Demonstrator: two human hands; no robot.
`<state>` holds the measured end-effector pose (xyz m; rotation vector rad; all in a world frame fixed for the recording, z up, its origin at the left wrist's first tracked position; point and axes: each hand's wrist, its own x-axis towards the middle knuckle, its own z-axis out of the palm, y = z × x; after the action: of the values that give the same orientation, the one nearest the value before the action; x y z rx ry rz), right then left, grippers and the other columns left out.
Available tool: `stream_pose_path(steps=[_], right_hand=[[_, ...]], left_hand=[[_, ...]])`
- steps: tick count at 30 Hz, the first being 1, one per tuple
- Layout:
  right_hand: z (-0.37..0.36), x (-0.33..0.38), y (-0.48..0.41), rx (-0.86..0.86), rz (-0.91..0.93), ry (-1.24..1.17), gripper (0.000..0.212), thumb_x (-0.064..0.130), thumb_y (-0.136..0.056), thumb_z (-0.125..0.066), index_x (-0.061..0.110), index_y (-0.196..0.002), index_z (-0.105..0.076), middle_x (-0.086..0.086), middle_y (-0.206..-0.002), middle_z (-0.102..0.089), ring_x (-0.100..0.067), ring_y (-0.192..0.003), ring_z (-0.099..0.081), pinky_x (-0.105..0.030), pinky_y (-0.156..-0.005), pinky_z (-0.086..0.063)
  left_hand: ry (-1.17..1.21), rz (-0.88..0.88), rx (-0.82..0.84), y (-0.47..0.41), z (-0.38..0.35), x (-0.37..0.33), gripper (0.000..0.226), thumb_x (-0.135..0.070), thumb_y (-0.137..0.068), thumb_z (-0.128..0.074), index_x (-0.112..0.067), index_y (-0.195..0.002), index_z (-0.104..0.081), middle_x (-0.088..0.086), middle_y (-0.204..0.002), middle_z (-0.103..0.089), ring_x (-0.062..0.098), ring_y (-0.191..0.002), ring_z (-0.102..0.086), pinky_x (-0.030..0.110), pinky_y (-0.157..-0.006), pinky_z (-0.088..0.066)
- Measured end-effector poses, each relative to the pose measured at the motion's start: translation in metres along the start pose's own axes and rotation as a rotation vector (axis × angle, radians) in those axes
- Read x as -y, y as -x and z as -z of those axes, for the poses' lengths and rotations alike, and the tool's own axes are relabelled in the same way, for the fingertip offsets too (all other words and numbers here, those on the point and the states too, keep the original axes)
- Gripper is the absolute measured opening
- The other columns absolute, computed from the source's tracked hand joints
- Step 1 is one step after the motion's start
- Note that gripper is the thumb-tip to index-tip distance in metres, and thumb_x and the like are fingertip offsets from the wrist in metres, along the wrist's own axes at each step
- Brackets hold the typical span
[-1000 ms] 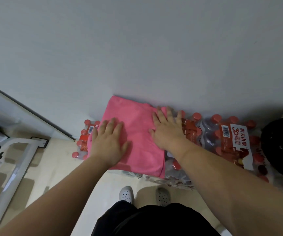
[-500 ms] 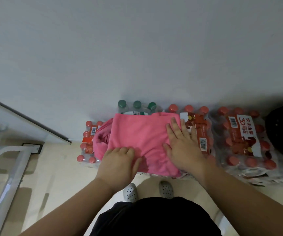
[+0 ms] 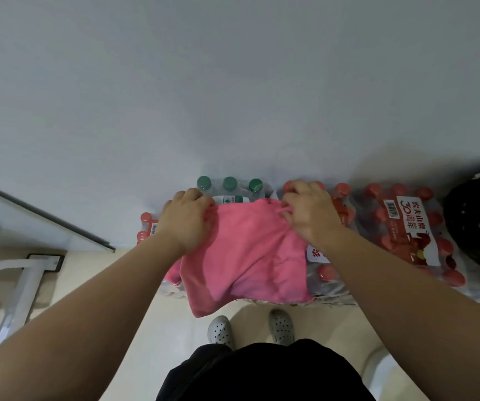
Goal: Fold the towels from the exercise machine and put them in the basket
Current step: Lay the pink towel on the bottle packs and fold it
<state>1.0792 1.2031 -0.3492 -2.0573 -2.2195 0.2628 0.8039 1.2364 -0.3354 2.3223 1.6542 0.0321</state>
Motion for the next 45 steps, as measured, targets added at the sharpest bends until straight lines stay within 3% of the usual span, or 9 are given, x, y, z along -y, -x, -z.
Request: stream_pose_path(steps=[7,12,16,22,25,29,34,40,45], right_hand=[[-0.003,0.007,0.006,-0.045,0.041,0.098,0.012,0.017,-0.091,-0.062,0.013,-0.101,-0.065,-0.008,-0.109,-0.063,-0.033,-0.100,-0.056,-0.044,-0.088,-0.040],[0.023,-0.001,0.026,-0.081,-0.010,-0.030,0.007,0.022,-0.097,-0.056,0.016,-0.099,-0.056,-0.011,-0.086,-0.066,-0.034,-0.084,-0.060,-0.043,-0.072,-0.048],[0.049,-0.004,0.052,0.036,-0.003,-0.319,0.019,0.008,-0.089,-0.061,0.025,-0.085,-0.052,0.009,-0.073,-0.058,-0.009,-0.067,-0.055,-0.031,-0.065,-0.041],[0.079,-0.001,0.095,0.112,0.004,-0.469,0.027,0.010,-0.090,-0.067,0.028,-0.110,-0.065,0.021,-0.103,-0.064,0.006,-0.098,-0.059,-0.009,-0.084,-0.047],[0.090,-0.005,0.114,0.144,0.008,-0.475,0.027,0.010,-0.089,-0.069,0.030,-0.107,-0.066,0.018,-0.097,-0.063,0.006,-0.092,-0.059,-0.010,-0.079,-0.049],[0.097,-0.024,0.137,0.223,0.099,-0.549,0.029,0.004,-0.084,-0.072,0.031,-0.078,-0.062,0.010,-0.076,-0.062,-0.004,-0.068,-0.057,-0.020,-0.065,-0.051],[0.094,-0.049,0.154,0.374,0.130,-0.542,0.025,0.003,-0.075,-0.073,0.025,-0.072,-0.060,0.006,-0.074,-0.062,-0.003,-0.067,-0.054,-0.023,-0.062,-0.048],[0.083,-0.074,0.163,0.411,0.105,-0.532,0.038,0.000,-0.067,-0.072,0.028,-0.061,-0.048,0.010,-0.080,-0.051,0.002,-0.066,-0.045,-0.017,-0.061,-0.040],[0.086,-0.086,0.167,0.375,0.108,-0.561,0.036,0.000,-0.067,-0.070,0.029,-0.060,-0.050,0.014,-0.071,-0.051,0.000,-0.064,-0.045,-0.021,-0.063,-0.039]], left_hand=[[0.157,-0.093,-0.046,0.003,0.013,0.003,0.004,-0.020,-0.083,-0.059,-0.018,-0.082,-0.057,-0.001,-0.080,-0.057,0.026,-0.078,-0.052,0.032,-0.065,-0.035],[0.490,-0.119,-0.027,0.017,0.038,0.002,0.020,0.004,-0.079,-0.060,-0.016,-0.082,-0.061,-0.009,-0.065,-0.061,-0.001,-0.057,-0.055,0.009,-0.053,-0.037],[0.583,-0.174,0.031,0.029,0.058,0.002,0.018,0.003,-0.082,-0.069,-0.014,-0.085,-0.074,-0.023,-0.073,-0.067,-0.006,-0.061,-0.059,0.005,-0.058,-0.041],[0.557,-0.221,0.027,0.050,0.078,-0.008,0.015,-0.004,-0.074,-0.082,-0.017,-0.072,-0.075,-0.017,-0.063,-0.067,-0.001,-0.053,-0.060,0.009,-0.053,-0.044],[0.577,-0.227,0.001,0.065,0.084,-0.020,0.020,0.000,-0.071,-0.084,-0.014,-0.065,-0.071,-0.015,-0.055,-0.064,0.000,-0.046,-0.059,0.013,-0.049,-0.047],[0.550,-0.238,-0.025,0.084,0.086,-0.039,0.025,-0.001,-0.067,-0.087,-0.012,-0.061,-0.065,-0.012,-0.056,-0.061,0.001,-0.048,-0.056,0.015,-0.048,-0.045],[0.447,-0.287,-0.109,0.096,0.081,-0.068,0.031,-0.003,-0.065,-0.087,-0.011,-0.057,-0.058,0.006,-0.058,-0.056,0.011,-0.051,-0.044,0.017,-0.051,-0.035],[0.297,-0.386,-0.151,0.105,0.078,-0.109,0.032,0.000,-0.064,-0.072,-0.019,-0.057,-0.047,-0.005,-0.055,-0.045,0.009,-0.055,-0.040,0.013,-0.053,-0.032],[0.187,-0.370,-0.053,0.113,0.075,-0.119,0.033,0.009,-0.069,-0.068,-0.020,-0.083,-0.075,-0.008,-0.080,-0.070,0.004,-0.071,-0.058,0.010,-0.069,-0.043]])
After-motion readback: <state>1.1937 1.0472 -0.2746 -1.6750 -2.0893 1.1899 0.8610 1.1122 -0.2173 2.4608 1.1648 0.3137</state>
